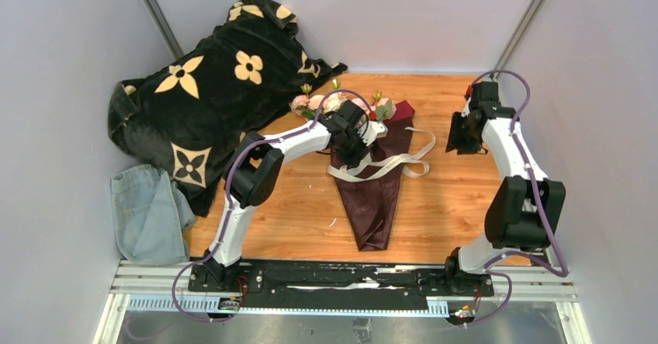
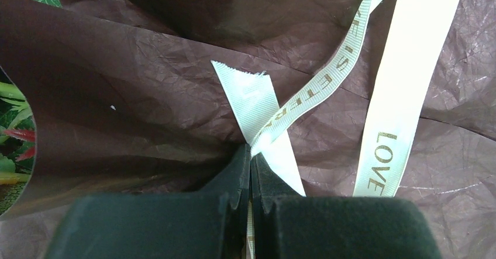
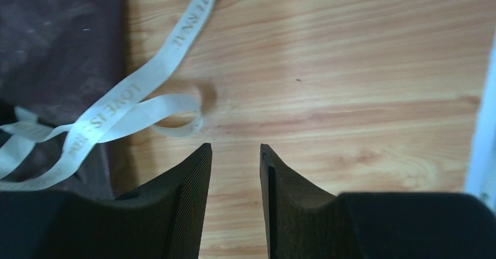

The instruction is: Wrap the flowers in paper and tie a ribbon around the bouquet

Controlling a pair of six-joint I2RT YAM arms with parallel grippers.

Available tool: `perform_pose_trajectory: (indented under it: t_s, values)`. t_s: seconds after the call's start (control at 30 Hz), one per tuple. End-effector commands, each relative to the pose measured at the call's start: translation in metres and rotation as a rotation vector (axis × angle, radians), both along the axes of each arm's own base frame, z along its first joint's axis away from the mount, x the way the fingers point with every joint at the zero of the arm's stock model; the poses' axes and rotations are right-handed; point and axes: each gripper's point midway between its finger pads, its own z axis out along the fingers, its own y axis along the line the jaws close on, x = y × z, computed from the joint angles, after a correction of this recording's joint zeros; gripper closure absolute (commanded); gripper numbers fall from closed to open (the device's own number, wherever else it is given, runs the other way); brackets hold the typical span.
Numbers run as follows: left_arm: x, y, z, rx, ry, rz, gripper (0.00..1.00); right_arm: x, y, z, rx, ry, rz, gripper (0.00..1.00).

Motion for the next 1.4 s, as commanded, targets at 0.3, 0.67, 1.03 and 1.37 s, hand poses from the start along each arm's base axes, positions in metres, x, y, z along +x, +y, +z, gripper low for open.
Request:
perform_pose_trajectory:
  t_s: [0.3, 0.67, 1.03, 1.37]
  values:
    - [0.001, -0.001, 0.039, -0.046, -0.097, -0.076, 1.0, 0.022, 0.162, -0.007, 0.444, -0.214, 0.523, 0.67]
    - [-0.009, -0.009, 0.067, -0.108, -0.178, -0.24, 1.0, 0.024, 0.194, -0.067, 0.535, -0.089, 0.481, 0.82]
    - [-0.041, -0.019, 0.067, -0.104, -0.26, -0.633, 0.95, 0.009, 0.197, -0.093, 0.579, 0.002, 0.469, 0.84]
    - [-0.056, -0.029, 0.068, -0.084, -0.304, -0.758, 0.42, 0.004, 0.194, -0.098, 0.569, 0.02, 0.467, 0.84]
